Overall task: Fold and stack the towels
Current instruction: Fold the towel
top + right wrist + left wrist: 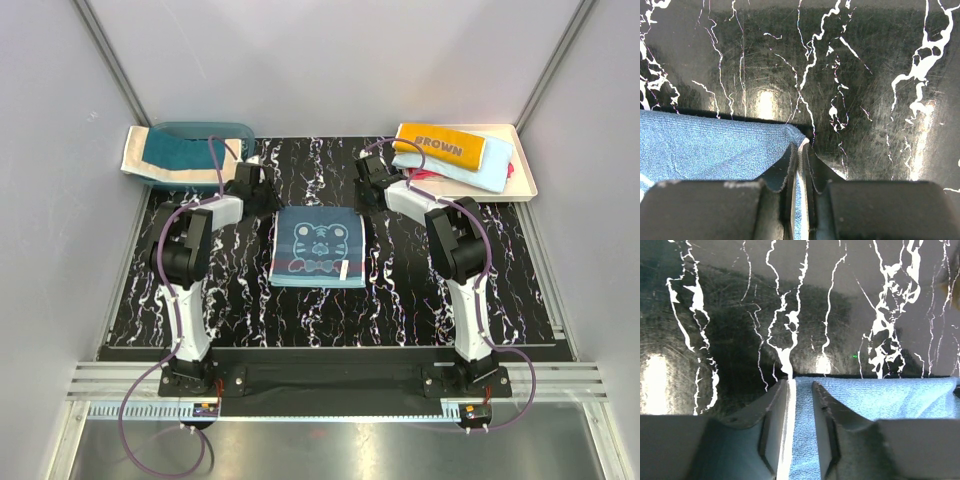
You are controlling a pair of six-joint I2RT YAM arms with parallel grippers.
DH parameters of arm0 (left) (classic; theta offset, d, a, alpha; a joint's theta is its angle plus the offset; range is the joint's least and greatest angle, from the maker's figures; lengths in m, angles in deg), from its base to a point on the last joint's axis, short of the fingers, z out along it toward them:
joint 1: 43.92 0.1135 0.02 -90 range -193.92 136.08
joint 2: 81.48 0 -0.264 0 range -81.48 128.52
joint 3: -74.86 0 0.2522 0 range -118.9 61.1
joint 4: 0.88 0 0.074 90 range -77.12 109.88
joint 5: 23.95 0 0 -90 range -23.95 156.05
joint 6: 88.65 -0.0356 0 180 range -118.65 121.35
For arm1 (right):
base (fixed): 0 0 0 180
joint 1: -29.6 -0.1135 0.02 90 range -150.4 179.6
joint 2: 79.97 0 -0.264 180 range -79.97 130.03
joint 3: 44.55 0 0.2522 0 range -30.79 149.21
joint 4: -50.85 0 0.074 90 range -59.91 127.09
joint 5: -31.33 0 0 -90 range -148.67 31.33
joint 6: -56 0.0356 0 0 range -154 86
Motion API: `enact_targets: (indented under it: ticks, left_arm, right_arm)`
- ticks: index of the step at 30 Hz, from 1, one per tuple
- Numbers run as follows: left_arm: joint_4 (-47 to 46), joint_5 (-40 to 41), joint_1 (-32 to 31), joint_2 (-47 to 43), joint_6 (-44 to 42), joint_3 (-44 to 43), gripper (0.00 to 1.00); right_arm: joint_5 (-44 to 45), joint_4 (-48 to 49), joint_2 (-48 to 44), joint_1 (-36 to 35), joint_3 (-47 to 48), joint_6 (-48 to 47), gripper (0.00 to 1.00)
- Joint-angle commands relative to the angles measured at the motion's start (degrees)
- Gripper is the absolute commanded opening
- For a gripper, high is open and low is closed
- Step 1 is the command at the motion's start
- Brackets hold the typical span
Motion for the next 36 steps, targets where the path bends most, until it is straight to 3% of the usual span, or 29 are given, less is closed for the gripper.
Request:
enact_targets:
  ticks: [1,5,14,24,36]
  left_arm:
    - [0.12,-0.66,0.32,-1.83,-0.42,1.09,0.37]
    - [0.12,-2.07,0.23,-0.69,-0.51,0.13,0.36]
    - [0.12,-3.56,0.32,0.11,-0.16,0.04,0.00]
    - [-6.37,-0.14,0.32,-6.21,1.16,3.02,0.00]
    - [-13.94,-0.31,0.32,-15.71,2.48,10.93,0.00]
  right_arm:
    - [0.21,0.85,0.29,0.41,0.42,-0.94,0.12]
    - [0.30,0.59,0.37,0.41,0.59,-1.03,0.12]
    - [0.12,0.93,0.55,0.41,0.77,-1.03,0.10]
    - [2.41,5.85,-3.93,0.93,-3.18,-1.20,0.04]
    - [2.50,14.73,-16.85,1.11,-13.02,-0.77,0.04]
